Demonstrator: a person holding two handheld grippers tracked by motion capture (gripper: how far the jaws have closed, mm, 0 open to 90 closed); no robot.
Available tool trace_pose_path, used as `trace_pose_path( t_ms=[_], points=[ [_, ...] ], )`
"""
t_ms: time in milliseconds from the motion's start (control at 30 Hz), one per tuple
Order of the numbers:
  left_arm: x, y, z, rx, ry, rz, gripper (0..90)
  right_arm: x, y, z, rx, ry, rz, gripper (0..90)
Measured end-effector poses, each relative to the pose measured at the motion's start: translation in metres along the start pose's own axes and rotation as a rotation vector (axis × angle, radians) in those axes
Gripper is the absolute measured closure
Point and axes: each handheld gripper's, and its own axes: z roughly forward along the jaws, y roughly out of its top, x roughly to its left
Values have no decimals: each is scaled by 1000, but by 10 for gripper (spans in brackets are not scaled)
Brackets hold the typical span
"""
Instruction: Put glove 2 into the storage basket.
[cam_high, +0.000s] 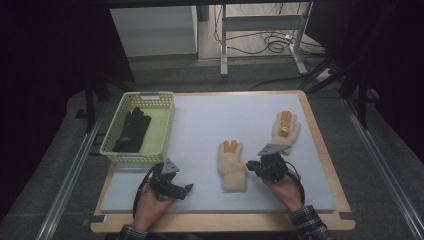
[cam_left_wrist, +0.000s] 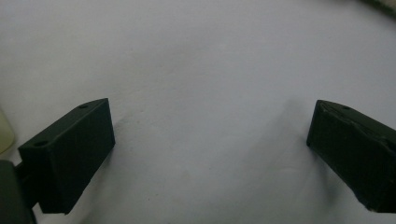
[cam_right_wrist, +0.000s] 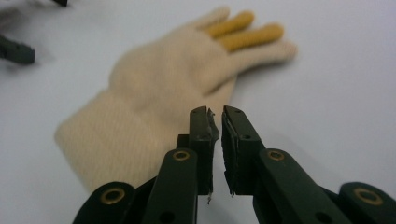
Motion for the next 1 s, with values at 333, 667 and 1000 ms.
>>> trace_pose_path(
  t_ms=[333,667,1000],
  points=[
    [0,0,0,-1,0,1,14,20,-11,9,13,51,-46,753],
    [0,0,0,-1,0,0,14,-6,16,28,-19,6,39,672],
    [0,0,0,-1,0,-1,15,9,25,27,-47,-5,-3,864]
  ],
)
